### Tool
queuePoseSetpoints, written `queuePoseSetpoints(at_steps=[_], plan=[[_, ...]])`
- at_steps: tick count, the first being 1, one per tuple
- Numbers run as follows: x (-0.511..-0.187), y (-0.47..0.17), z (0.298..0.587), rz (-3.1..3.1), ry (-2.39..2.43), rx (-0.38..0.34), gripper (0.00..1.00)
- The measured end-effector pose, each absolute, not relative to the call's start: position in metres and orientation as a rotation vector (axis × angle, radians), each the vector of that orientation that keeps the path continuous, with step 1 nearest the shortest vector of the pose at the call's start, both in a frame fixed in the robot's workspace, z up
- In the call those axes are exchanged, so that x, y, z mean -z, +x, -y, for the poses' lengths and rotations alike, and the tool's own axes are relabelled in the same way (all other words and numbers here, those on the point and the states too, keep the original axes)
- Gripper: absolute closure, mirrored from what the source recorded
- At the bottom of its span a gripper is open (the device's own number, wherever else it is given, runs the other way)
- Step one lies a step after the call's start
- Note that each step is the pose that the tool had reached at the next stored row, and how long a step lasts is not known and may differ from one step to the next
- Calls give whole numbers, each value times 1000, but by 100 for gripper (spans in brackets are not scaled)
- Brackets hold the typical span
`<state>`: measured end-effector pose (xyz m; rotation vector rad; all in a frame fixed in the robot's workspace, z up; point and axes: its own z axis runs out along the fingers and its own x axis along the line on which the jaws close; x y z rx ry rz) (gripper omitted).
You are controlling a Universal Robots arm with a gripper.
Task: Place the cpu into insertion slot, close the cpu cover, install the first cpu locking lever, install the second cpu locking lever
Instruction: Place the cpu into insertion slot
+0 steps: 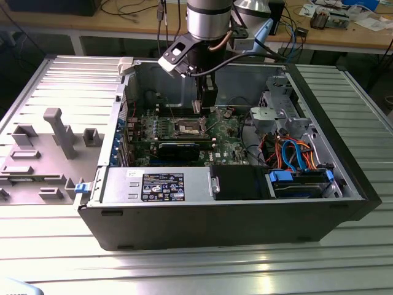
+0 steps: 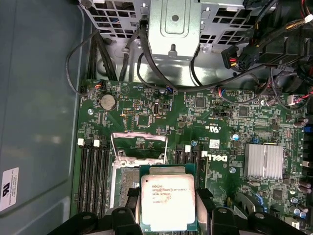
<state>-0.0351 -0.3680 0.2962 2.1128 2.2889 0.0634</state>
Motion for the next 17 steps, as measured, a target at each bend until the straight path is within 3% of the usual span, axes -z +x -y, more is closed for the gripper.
queuePoseSetpoints(at_steps=[17], plan=[[-293,-35,368,-2289,2113,-63,46]])
